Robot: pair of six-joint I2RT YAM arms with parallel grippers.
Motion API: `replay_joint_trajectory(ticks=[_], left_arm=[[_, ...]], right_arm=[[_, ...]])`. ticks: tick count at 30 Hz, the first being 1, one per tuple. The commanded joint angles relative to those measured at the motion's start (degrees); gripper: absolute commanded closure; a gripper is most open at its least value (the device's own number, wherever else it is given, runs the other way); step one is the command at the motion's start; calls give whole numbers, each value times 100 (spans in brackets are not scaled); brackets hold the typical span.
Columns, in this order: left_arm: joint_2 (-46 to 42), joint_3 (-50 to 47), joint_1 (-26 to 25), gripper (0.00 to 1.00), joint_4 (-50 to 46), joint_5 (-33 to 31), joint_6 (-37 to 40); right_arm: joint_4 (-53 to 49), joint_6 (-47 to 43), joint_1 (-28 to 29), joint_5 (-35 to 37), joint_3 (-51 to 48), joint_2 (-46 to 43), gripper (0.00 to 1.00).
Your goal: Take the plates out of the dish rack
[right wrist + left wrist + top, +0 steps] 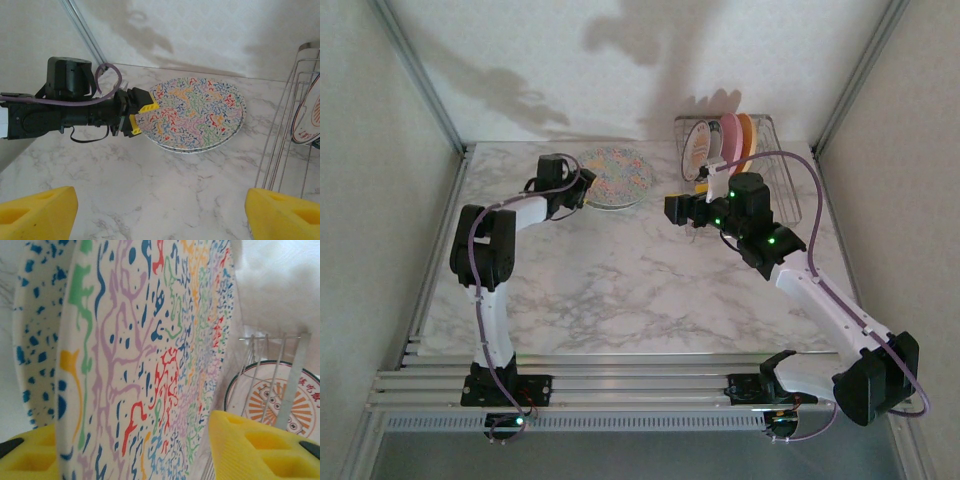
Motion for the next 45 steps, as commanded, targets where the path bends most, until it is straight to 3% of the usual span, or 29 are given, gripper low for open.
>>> replay_joint_trajectory(ticks=[1, 20, 32, 39, 45], left_arm=[[159, 288, 26, 47, -525, -94, 208], [443, 1004, 24, 45, -1918, -549, 510], [315, 1128, 25, 45, -2289, -857, 581], [58, 1090, -9, 44, -2394, -1047, 565], [-335, 932, -79, 34, -2448, -1207, 502]], right_arm=[[7, 55, 35, -7, 160, 50, 13], [-79, 82, 30, 66, 200, 77, 13], [-174, 82, 30, 195, 251, 138, 12], [-863, -23, 5, 1154, 643, 172, 13], [-1903, 316, -492, 2225, 1356, 378, 21]])
